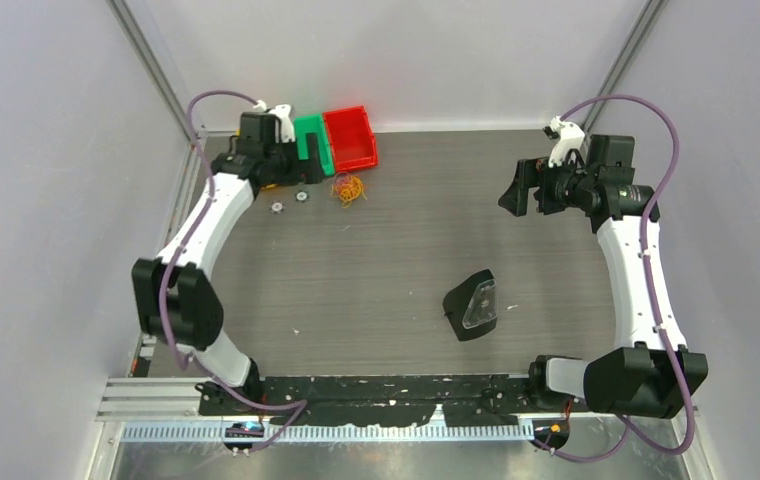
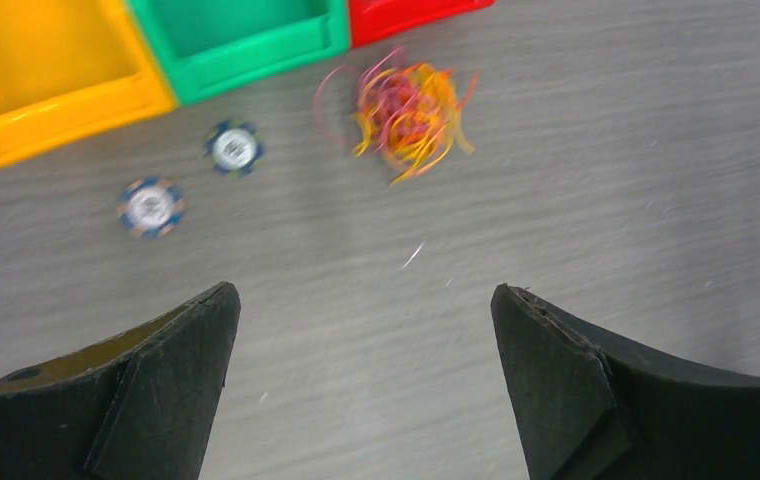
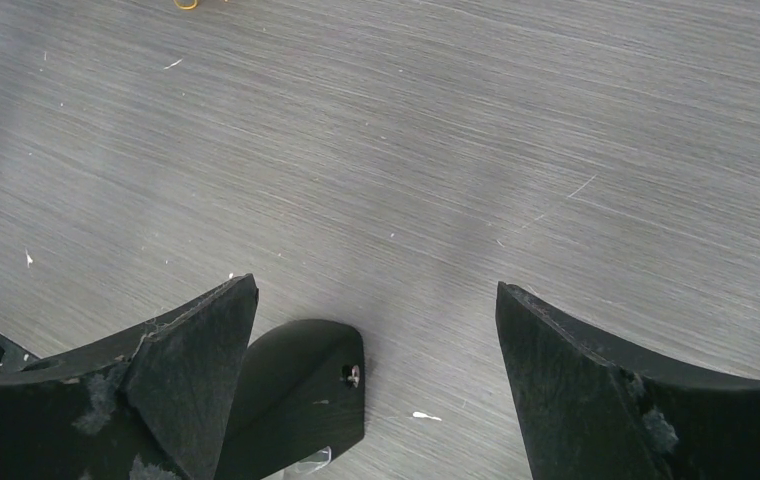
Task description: Untangle the cables
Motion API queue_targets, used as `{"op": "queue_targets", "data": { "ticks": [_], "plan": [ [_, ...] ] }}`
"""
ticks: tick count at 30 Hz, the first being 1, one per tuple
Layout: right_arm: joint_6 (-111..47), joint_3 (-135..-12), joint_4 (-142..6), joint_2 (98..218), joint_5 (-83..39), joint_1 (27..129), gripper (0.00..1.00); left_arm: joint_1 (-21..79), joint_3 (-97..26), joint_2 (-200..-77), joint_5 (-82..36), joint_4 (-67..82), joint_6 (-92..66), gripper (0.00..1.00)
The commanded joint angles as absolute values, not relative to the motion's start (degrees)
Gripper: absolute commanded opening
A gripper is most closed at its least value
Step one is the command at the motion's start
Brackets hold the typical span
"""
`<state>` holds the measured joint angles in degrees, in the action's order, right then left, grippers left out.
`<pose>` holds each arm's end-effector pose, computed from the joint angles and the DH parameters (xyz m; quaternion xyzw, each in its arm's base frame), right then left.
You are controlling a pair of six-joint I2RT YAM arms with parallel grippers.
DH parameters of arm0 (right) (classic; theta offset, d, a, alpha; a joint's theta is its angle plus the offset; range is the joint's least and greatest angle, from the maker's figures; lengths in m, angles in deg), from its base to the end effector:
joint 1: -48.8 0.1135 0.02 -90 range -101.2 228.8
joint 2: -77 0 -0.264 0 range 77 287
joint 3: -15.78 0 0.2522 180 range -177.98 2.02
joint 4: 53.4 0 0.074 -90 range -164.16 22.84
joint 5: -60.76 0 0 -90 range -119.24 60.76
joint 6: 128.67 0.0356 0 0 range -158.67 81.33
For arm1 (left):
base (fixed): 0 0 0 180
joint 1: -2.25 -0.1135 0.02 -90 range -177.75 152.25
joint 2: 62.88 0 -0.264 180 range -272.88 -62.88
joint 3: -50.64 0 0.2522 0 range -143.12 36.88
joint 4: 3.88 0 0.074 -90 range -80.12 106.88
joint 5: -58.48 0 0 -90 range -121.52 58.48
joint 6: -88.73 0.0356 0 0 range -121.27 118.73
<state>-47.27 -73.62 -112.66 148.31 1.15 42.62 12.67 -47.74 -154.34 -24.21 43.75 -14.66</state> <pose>0.2544 -0.0094 0.3730 -0.1269 0.8763 0.1854 0.4263 0.3532 -0.0696 0.3365 0.0031 0.9074 -0.1425 0.3952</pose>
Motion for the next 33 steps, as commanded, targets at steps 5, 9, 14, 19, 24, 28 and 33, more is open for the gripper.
{"op": "queue_targets", "data": {
  "ticks": [5,9,14,19,24,28,33],
  "plan": [
    [-46.6,-73.7,-111.0,148.8,2.1,42.7,0.95,15.5,-56.7,-171.2,-18.6,28.7,-25.6,0.99],
    [-46.5,-73.6,-110.7,148.9,2.2,42.7,0.95,16.3,-58.8,-177.6,-17.9,26.2,-27.7,0.99],
    [-46.4,-73.4,-110.7,149.1,2.0,42.7,0.95,17.4,-62.6,-184.5,-18.9,25.6,-29.4,0.99],
    [-46.5,-73.2,-110.7,148.9,1.6,42.7,0.95,17.5,-67.5,-190.7,-20.4,28.4,-32.6,0.90],
    [-45.6,-74.1,-110.7,149.3,2.4,42.7,0.95,17.5,-68.6,-192.0,-20.1,29.3,-33.7,0.60],
    [-44.7,-76.8,-111.3,150.2,7.0,42.9,0.95,17.5,-64.7,-185.9,-14.9,29.5,-32.0,0.13],
    [-42.1,-82.5,-110.3,150.9,12.4,45.8,0.95,17.3,-52.9,-168.5,-7.9,28.0,-30.0,0.00]
  ]
}}
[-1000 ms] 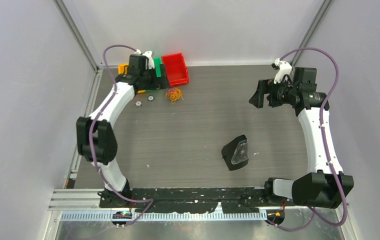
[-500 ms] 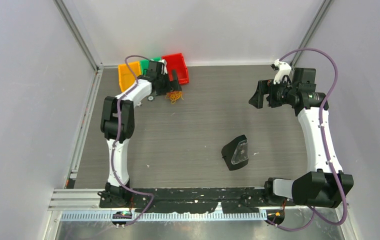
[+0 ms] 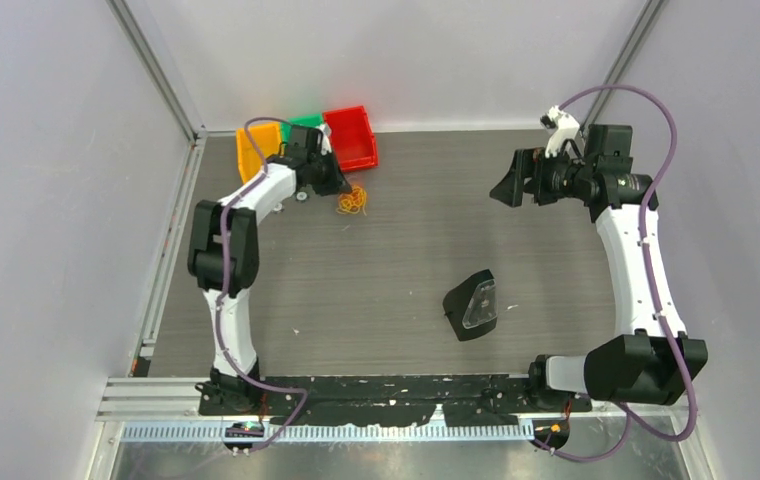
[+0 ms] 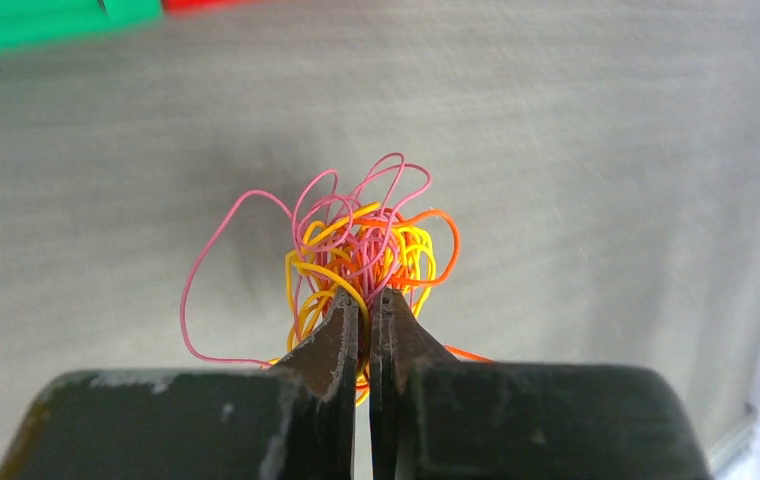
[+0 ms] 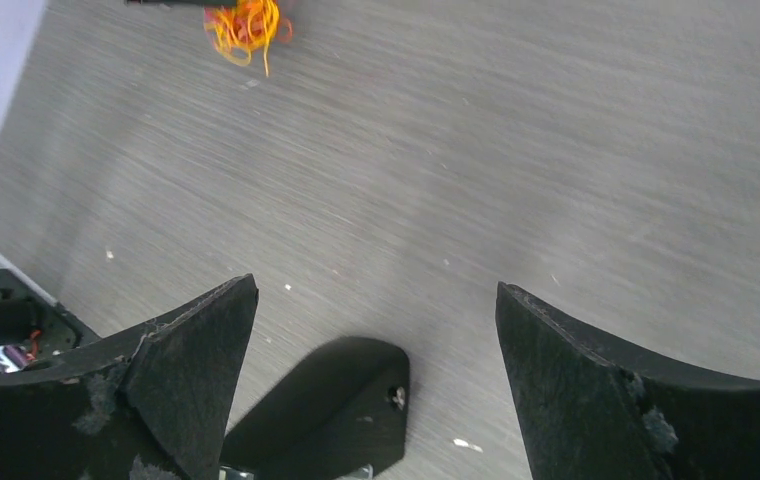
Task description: Untangle the cables
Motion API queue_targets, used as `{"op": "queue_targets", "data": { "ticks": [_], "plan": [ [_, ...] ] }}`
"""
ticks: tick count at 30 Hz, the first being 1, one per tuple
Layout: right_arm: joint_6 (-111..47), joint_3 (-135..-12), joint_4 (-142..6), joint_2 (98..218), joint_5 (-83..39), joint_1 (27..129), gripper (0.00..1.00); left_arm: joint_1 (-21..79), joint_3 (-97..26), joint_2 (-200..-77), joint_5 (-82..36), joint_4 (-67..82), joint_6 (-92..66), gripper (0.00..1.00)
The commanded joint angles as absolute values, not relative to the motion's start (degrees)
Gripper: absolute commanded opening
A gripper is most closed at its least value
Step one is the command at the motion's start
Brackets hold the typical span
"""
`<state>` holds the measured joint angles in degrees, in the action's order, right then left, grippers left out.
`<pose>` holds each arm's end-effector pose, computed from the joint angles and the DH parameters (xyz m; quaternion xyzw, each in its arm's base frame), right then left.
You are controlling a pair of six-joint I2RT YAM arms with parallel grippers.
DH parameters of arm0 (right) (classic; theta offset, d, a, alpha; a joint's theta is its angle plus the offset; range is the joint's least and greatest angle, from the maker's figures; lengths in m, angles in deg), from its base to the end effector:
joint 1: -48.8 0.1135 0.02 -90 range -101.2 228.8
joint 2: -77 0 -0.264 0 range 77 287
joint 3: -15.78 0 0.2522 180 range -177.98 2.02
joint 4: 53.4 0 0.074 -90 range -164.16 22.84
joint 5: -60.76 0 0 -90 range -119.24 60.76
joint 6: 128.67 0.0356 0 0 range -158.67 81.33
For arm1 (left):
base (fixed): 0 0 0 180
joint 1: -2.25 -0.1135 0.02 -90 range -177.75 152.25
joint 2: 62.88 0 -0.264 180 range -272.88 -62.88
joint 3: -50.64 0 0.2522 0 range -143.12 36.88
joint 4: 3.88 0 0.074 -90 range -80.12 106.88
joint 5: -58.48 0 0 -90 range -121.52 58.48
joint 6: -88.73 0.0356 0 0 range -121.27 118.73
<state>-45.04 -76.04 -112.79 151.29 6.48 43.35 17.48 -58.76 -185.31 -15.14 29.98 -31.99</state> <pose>0.2664 -0.0045 0.3749 -0.1321 0.8680 0.2386 0.4150 0.4617 -0.1361 0.2005 -0.0722 0.9192 -0.2639 0.2831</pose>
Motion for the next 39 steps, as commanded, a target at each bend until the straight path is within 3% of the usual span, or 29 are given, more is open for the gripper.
{"op": "queue_targets", "data": {
  "ticks": [1,12,19,25,29,33,35,37,39],
  "plan": [
    [-41.5,-83.2,-109.4,151.2,12.5,47.8,0.95,17.1,-50.3,-164.5,-6.2,28.3,-29.8,0.00],
    [-32.0,-93.8,-102.4,162.6,20.7,71.6,0.95,8.1,-25.8,-131.1,22.6,33.5,-31.1,0.00],
    [-31.9,-96.7,-101.6,168.8,17.6,84.9,0.99,6.8,-16.5,-123.9,30.3,23.8,-38.2,0.00],
    [-30.7,-95.6,-97.6,173.4,14.3,90.2,0.74,6.7,-11.9,-124.0,32.4,11.9,-48.3,0.00],
    [-30.9,-93.0,-95.9,174.6,12.0,90.9,0.71,6.0,-10.6,-124.0,32.6,6.7,-52.7,0.00],
    [-32.4,-90.9,-95.4,174.5,4.1,90.9,0.52,5.7,-8.9,-123.6,33.5,1.7,-57.6,0.00],
    [-32.9,-90.4,-95.2,174.7,2.1,90.9,0.50,5.6,-8.1,-123.1,33.7,-0.1,-59.1,0.00],
    [-32.7,-90.5,-95.1,175.0,2.3,90.9,0.61,5.5,-7.8,-122.7,33.7,-0.3,-59.8,0.00],
    [-32.2,-90.8,-94.4,175.3,4.0,91.0,0.48,5.5,-7.6,-122.5,33.8,-0.4,-60.5,0.00]
  ]
}}
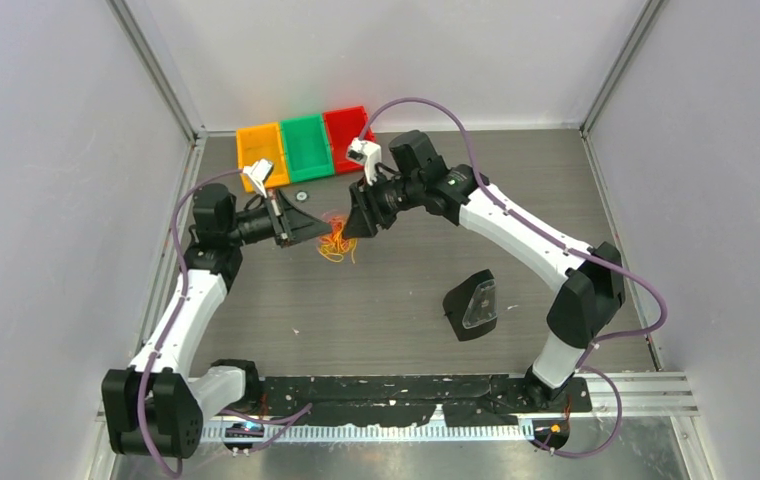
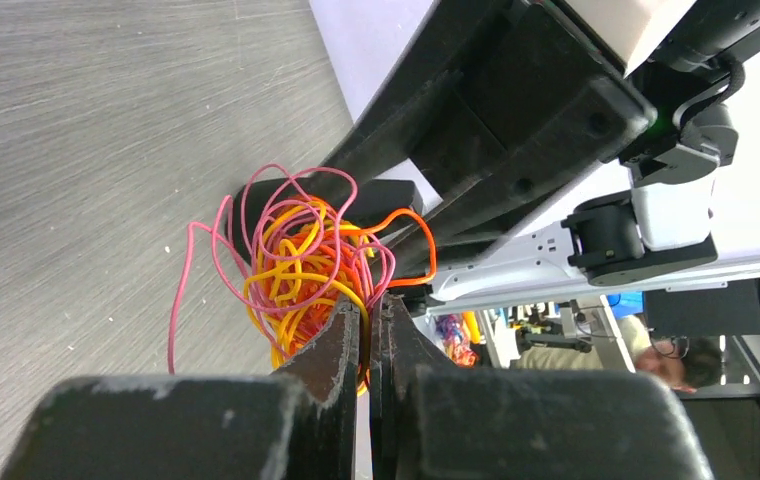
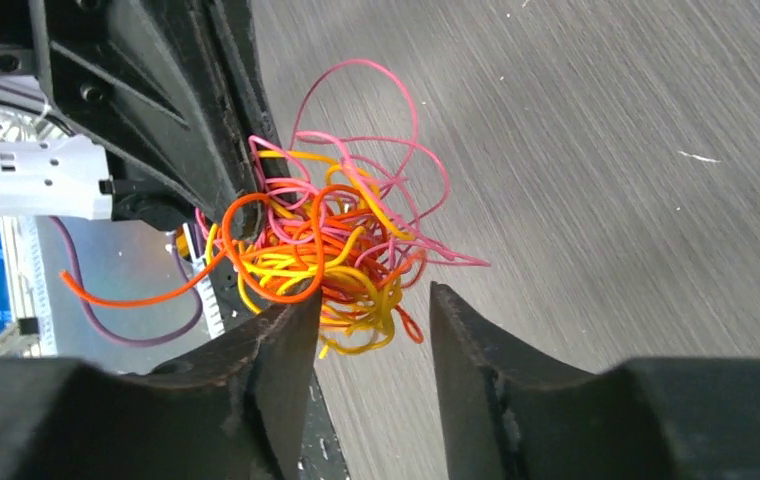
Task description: Untangle the cables
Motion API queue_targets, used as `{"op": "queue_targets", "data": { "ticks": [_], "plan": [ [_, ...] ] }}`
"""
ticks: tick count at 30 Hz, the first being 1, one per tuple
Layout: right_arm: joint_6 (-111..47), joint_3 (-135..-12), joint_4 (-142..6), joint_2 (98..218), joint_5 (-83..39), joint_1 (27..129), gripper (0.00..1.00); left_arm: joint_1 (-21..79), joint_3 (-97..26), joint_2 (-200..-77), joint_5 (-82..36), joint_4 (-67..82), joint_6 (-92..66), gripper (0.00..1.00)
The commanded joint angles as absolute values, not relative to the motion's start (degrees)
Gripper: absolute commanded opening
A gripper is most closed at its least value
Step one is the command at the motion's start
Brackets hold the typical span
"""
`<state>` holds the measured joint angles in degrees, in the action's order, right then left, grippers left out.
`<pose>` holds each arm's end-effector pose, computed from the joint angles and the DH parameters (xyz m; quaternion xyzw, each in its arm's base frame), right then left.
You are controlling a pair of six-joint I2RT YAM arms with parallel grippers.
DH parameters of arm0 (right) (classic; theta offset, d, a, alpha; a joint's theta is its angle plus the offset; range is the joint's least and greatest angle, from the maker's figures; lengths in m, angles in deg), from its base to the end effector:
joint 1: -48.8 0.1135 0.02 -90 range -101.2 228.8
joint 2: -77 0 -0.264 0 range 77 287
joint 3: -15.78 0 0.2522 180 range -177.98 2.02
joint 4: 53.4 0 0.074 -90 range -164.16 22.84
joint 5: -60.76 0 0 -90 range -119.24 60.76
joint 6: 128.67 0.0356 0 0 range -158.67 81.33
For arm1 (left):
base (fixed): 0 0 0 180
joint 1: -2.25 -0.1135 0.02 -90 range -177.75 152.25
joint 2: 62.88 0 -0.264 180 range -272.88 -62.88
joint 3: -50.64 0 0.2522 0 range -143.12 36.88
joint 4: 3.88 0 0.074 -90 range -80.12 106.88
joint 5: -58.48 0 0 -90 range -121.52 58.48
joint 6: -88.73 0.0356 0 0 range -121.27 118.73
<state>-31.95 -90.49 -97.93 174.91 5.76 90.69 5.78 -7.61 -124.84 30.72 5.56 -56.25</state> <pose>0.2760 0.2750 0.3508 -0.3867 0.7695 0.4221 0.2831 0.2334 -0.0460 0.3096 -0.0017 0.7436 -0.6133 0.2663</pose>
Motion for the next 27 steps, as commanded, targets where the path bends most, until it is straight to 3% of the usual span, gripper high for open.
{"op": "queue_targets", "data": {
  "ticks": [1,3,4,10,15,22,27],
  "plan": [
    [-32.4,-90.9,-94.3,175.4,3.8,91.2,0.30,5.4,-7.6,-122.3,33.9,-0.4,-60.7,0.00],
    [-33.8,-91.6,-95.4,175.2,0.2,91.3,0.10,4.6,-8.2,-121.4,34.4,1.2,-60.2,0.00],
    [-34.4,-91.8,-96.7,175.0,-4.8,91.3,0.07,3.9,-8.8,-120.9,34.3,3.5,-59.1,0.00],
    [-37.3,-87.7,-98.5,170.8,-22.5,87.8,0.05,-4.2,-17.2,-115.7,26.5,35.9,-37.7,0.00],
    [-37.5,-85.2,-98.3,166.3,-27.8,83.2,0.05,-9.6,-21.9,-114.3,17.7,54.2,-26.2,0.00],
    [-37.7,-84.9,-97.7,161.8,-31.4,76.5,0.06,-18.6,-25.4,-116.0,6.6,64.9,-14.7,0.00],
    [-37.8,-84.4,-97.1,161.4,-23.7,73.1,0.05,-23.7,-24.0,-117.9,11.3,64.2,-11.8,0.00]
  ]
}}
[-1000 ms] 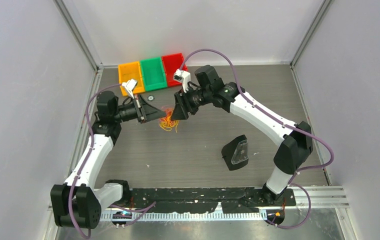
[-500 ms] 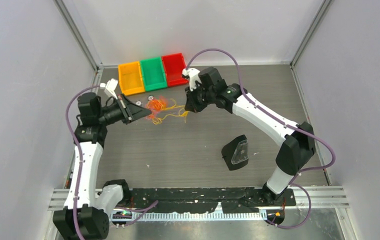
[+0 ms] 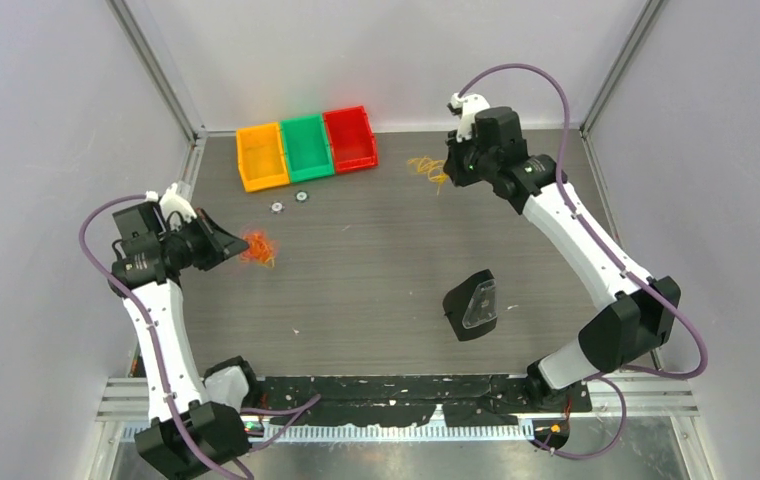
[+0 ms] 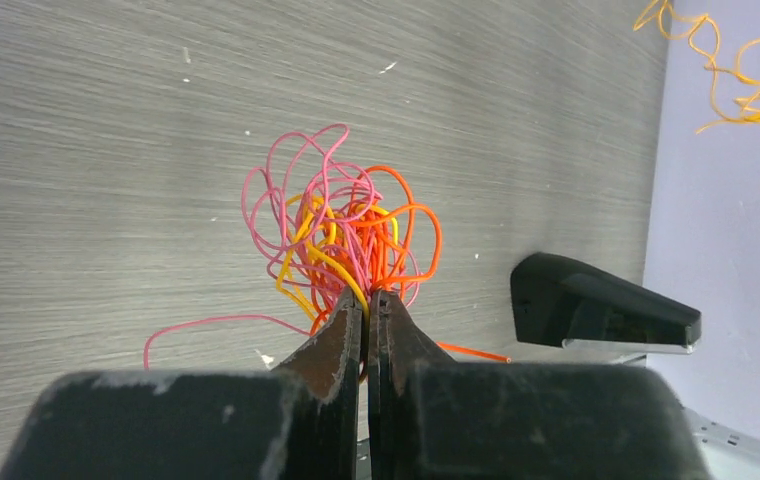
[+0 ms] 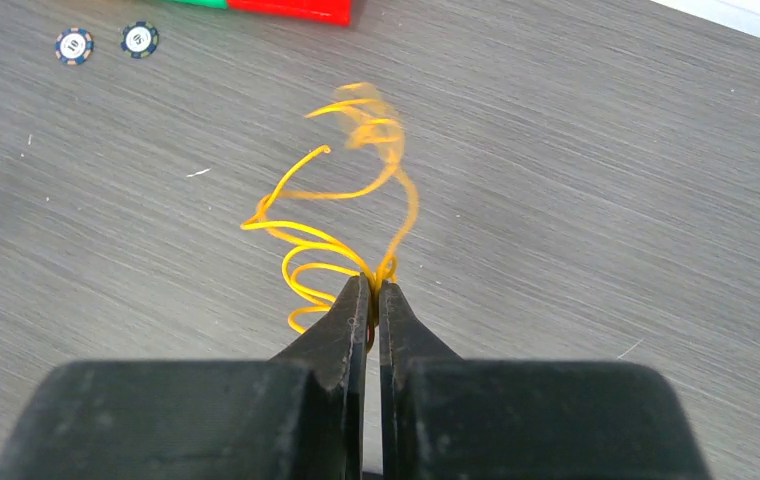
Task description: Untangle the cables
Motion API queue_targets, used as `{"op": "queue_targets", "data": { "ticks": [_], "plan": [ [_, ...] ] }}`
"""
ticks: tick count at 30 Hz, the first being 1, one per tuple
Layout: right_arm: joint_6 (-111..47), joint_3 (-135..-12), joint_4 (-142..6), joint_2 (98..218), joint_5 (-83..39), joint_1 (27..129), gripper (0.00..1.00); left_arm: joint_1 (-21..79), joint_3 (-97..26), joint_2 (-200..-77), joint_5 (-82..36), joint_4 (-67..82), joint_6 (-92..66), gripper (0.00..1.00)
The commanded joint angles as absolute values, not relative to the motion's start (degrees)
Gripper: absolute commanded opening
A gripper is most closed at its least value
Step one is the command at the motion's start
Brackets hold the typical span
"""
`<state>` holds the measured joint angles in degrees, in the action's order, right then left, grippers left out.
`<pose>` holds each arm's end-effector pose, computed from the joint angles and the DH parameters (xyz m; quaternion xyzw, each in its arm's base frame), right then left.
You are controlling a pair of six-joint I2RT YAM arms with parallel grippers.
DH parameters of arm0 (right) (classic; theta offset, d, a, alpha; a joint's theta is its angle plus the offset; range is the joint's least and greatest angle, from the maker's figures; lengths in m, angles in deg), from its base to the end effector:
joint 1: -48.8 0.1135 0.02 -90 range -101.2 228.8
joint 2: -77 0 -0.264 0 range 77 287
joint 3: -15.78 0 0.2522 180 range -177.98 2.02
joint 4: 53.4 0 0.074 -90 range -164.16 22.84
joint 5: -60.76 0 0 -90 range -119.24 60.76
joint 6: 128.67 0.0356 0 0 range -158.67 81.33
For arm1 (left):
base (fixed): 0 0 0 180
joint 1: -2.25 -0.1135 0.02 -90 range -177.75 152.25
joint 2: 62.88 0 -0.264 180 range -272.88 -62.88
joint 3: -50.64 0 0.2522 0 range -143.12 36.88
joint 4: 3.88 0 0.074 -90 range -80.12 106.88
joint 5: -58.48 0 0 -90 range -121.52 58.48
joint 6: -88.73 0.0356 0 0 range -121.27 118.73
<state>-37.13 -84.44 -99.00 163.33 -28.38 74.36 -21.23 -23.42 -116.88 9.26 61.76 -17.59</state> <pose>0.3075 0.1477 0.3799 -0.1853 0.8535 0.1205 0.4719 0.1674 0.0474 0.3415 -0.1715 0.8608 -0.2998 0.3738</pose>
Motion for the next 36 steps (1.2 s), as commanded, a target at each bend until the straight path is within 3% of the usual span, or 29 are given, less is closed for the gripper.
{"op": "queue_targets", "data": {
  "ticks": [1,4,11,12,13,15,19,20,21,27,33,34,36],
  "plan": [
    [-37.6,-84.2,-97.1,161.6,-21.7,73.0,0.05,-23.6,-23.3,-118.0,15.0,63.6,-11.9,0.00],
    [-35.9,-83.0,-95.8,162.1,-11.4,73.2,0.05,-22.6,-20.7,-117.3,20.8,58.7,-14.0,0.00],
    [-32.7,-81.3,-90.6,162.0,5.1,73.4,0.06,-12.2,-16.5,-119.4,14.7,51.8,-13.3,0.02],
    [-32.2,-81.3,-90.3,162.1,6.6,73.4,0.06,-10.5,-15.7,-120.2,14.1,51.1,-12.7,0.09],
    [-32.0,-81.2,-89.9,162.1,9.3,73.5,0.06,-8.3,-15.2,-121.4,13.0,50.6,-11.0,0.28],
    [-31.6,-81.1,-89.6,162.3,12.6,73.5,0.05,-5.5,-17.2,-123.6,12.3,52.2,-6.1,0.52],
    [-30.3,-80.0,-88.7,162.3,18.8,73.5,0.05,-4.6,-21.4,-123.9,17.6,50.1,0.6,0.78],
    [-30.0,-79.9,-88.3,162.2,20.8,73.6,0.05,-4.0,-21.4,-122.9,19.1,47.4,0.8,0.92],
    [-29.1,-79.4,-87.5,162.1,21.6,73.6,0.05,-2.7,-21.0,-121.7,19.6,44.4,0.9,0.99],
    [-25.3,-77.6,-83.5,161.1,26.4,75.1,0.05,12.9,-18.0,-117.7,11.9,29.7,4.6,1.00],
    [-21.4,-74.7,-79.0,159.1,29.8,77.8,0.05,26.6,-20.1,-124.2,-0.2,28.5,9.1,1.00],
    [-20.9,-74.2,-78.0,159.0,30.3,77.9,0.05,28.1,-20.9,-125.3,-1.7,29.2,9.4,0.96],
    [-20.4,-74.3,-77.8,158.8,29.8,77.9,0.05,29.9,-23.2,-127.5,-1.2,33.7,9.5,0.70]
  ]
}}
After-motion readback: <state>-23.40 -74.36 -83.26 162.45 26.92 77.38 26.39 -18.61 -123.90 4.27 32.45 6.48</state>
